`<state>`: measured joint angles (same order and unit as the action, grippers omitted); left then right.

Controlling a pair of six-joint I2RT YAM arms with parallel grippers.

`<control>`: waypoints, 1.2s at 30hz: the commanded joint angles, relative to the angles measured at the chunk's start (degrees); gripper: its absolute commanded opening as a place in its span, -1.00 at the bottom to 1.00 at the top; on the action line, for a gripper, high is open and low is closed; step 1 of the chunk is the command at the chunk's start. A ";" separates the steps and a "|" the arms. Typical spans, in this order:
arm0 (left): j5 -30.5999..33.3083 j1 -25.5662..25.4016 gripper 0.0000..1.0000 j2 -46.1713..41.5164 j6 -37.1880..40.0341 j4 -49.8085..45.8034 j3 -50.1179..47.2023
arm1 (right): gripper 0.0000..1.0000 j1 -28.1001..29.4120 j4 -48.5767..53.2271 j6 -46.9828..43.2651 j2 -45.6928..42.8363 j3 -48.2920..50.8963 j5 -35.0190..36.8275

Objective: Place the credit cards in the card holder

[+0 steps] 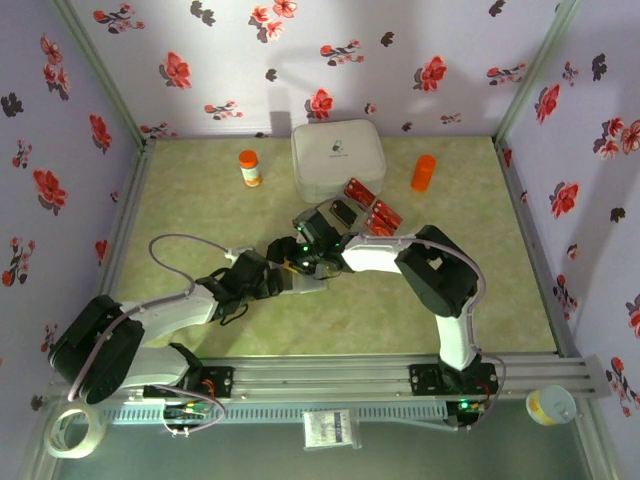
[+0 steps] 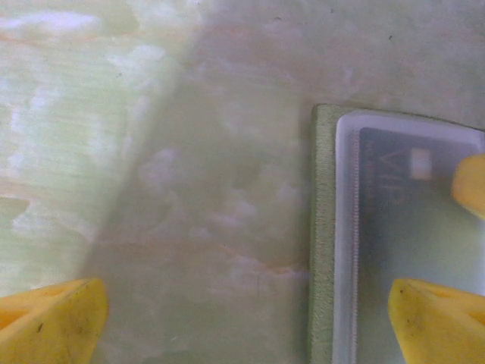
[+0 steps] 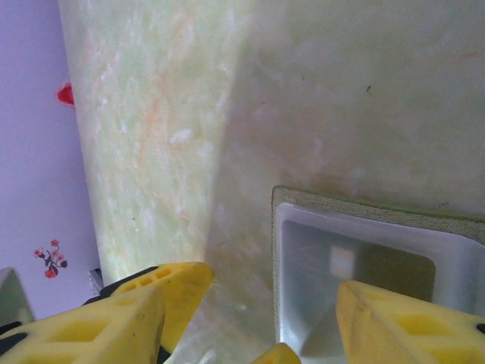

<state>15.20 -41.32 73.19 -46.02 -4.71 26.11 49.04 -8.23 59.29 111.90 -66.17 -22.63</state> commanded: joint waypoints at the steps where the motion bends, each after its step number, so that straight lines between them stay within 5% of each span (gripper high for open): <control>1: 0.17 0.45 0.92 1.58 -0.14 0.32 -1.49 | 0.22 -1.63 4.27 -3.05 -3.73 0.23 1.92; 5: 0.18 0.47 0.92 2.32 -0.47 -0.31 -1.50 | 0.07 -2.57 10.61 -8.07 -4.08 -1.09 3.83; 12: 0.26 0.37 0.92 2.15 -0.91 -0.43 -1.85 | -0.80 -2.30 16.24 -13.32 -2.78 -2.66 5.56; 16: 0.21 0.42 0.92 2.09 -0.90 -0.51 -1.94 | -0.99 -1.65 16.12 -13.76 -1.89 -3.33 4.86; 36: -0.16 0.41 0.94 -1.73 0.49 -2.32 0.44 | -1.00 -0.18 15.35 -13.41 3.61 -5.11 3.30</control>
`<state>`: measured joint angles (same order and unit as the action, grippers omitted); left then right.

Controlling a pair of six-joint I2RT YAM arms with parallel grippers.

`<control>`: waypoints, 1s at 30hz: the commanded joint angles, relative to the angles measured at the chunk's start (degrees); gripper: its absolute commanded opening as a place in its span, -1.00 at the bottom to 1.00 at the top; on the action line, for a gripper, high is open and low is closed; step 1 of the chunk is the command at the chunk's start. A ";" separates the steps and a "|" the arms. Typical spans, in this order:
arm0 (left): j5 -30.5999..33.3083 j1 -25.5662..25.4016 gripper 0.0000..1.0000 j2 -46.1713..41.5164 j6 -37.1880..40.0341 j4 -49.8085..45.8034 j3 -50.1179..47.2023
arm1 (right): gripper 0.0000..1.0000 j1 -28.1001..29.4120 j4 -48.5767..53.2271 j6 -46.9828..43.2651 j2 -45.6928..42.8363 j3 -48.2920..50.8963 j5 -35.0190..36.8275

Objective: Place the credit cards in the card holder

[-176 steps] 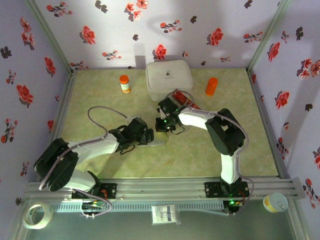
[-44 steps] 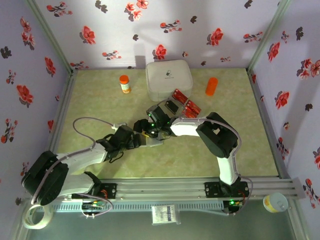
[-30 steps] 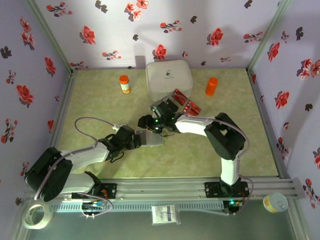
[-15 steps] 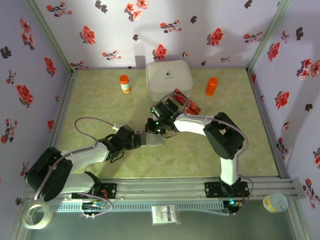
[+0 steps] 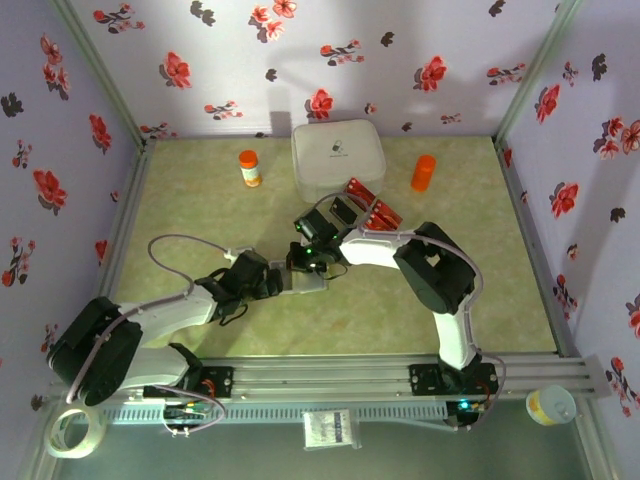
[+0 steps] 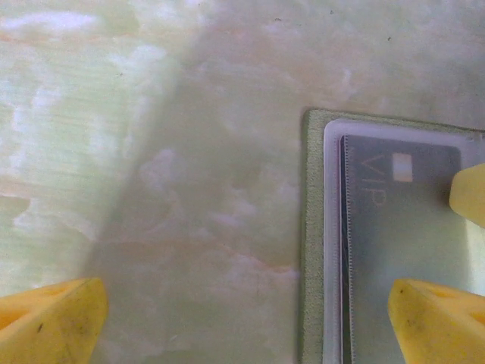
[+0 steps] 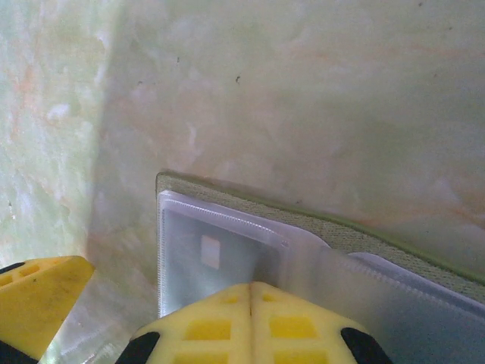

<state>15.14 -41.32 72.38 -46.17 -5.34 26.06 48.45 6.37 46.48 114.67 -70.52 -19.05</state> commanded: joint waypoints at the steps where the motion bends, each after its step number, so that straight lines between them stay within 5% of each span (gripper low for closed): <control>1: -0.11 0.45 0.94 -0.76 0.79 -1.69 0.75 | -1.00 0.42 0.67 -0.60 0.90 -0.78 -0.22; 21: -2.41 0.07 0.95 4.22 1.52 3.56 0.05 | -1.00 0.45 -0.94 0.74 -0.79 -0.13 -0.74; 30: 0.00 0.10 0.92 4.61 -0.63 0.70 -0.67 | -0.83 0.42 3.77 -2.38 -4.07 -2.08 0.68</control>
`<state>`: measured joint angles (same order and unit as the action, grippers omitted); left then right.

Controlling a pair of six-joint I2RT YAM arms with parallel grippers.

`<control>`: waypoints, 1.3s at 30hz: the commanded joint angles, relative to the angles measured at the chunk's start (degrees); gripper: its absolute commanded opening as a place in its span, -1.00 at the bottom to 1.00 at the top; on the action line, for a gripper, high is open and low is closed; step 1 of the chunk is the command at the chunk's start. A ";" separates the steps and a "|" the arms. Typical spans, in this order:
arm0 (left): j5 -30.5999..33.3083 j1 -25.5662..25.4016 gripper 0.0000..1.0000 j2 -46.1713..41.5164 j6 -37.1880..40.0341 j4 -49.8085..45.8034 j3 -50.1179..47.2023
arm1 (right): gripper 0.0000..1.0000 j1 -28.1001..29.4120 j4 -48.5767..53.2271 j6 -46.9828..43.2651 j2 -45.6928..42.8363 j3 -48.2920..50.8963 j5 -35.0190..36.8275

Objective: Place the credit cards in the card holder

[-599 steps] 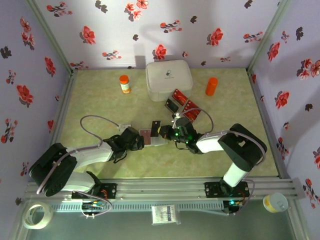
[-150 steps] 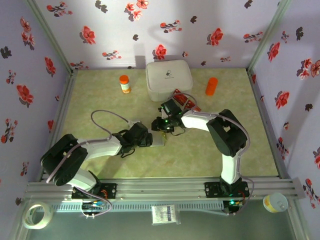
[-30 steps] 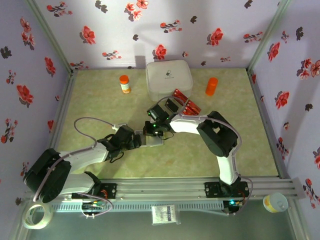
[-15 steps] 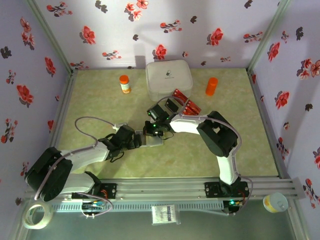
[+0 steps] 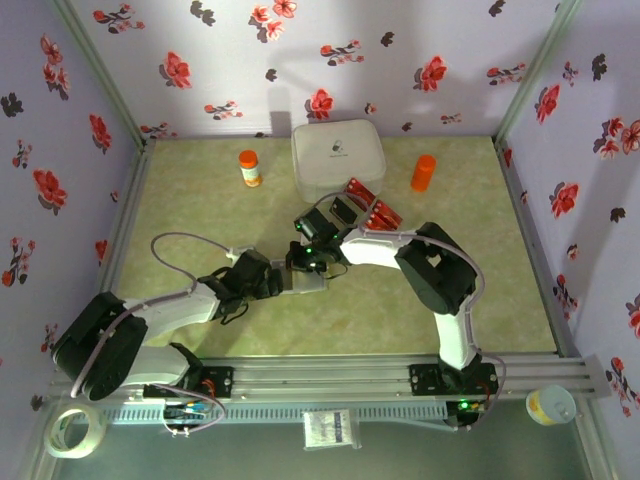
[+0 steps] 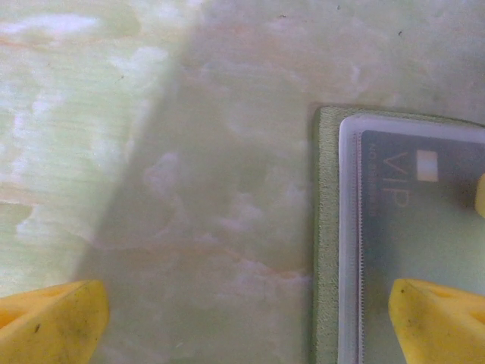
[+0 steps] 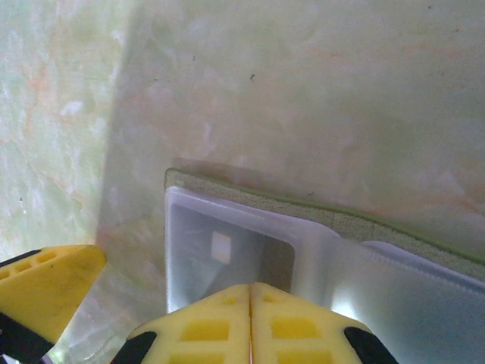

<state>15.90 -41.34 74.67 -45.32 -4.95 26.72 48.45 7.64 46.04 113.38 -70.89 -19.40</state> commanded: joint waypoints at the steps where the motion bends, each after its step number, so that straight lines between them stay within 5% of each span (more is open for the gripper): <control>1: -0.61 0.12 0.92 2.39 -1.66 0.09 -1.32 | -0.84 0.40 2.89 -2.26 -2.93 -1.62 1.21; 12: 0.13 0.12 0.91 2.67 -2.14 -0.78 -1.50 | -1.00 0.74 0.40 -1.33 -4.14 3.37 1.05; 39: -1.19 0.08 0.96 -0.80 0.10 -2.79 3.50 | -1.00 1.70 -3.13 1.02 0.43 3.99 -0.80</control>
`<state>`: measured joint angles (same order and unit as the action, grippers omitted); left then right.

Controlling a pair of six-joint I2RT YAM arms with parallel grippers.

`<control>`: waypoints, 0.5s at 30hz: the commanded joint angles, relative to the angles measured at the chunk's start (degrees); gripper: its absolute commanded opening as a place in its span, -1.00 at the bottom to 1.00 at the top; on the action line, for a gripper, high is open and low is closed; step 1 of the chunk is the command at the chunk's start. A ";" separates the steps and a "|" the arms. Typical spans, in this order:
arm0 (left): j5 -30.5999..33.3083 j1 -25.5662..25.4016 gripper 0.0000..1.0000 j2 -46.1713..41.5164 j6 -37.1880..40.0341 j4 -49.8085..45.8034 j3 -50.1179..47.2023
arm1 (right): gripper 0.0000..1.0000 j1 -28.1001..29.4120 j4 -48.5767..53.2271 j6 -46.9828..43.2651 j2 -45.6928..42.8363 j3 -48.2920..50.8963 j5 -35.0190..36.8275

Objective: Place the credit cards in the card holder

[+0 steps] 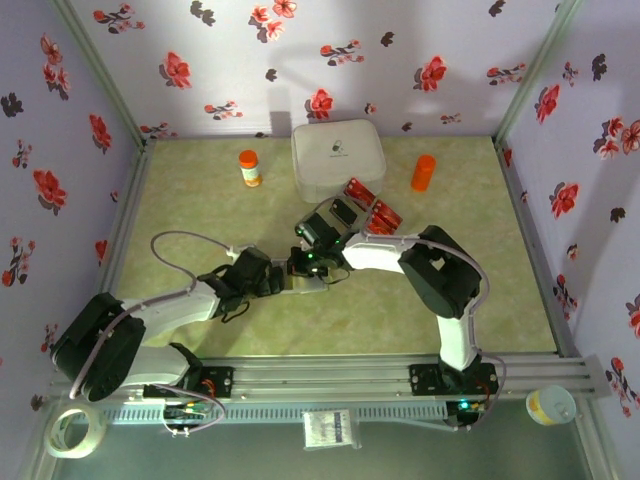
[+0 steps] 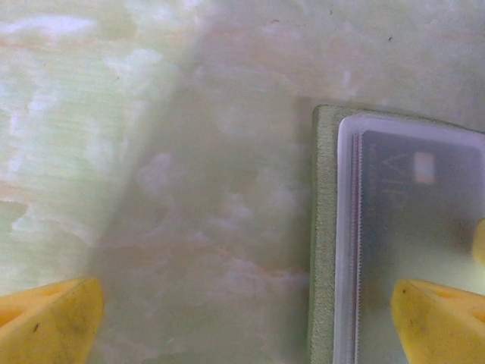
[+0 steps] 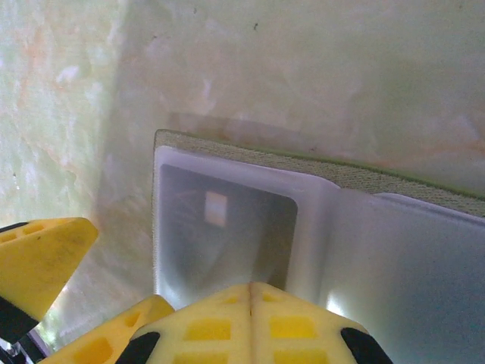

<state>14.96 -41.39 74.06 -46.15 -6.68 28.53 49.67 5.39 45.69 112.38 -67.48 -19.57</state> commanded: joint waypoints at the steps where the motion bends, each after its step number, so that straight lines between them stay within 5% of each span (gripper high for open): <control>1: -0.27 0.08 0.96 -0.08 0.97 -0.93 1.69 | -1.00 0.52 -0.99 1.40 1.54 0.52 -0.64; 15: -0.65 -0.27 0.96 2.79 0.02 3.10 -1.11 | -1.00 0.66 -1.73 2.36 2.17 0.34 -1.08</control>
<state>14.70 -41.41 75.61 -46.17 -4.89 28.77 49.84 3.88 47.11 113.36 -67.48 -20.16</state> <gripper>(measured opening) 0.979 0.057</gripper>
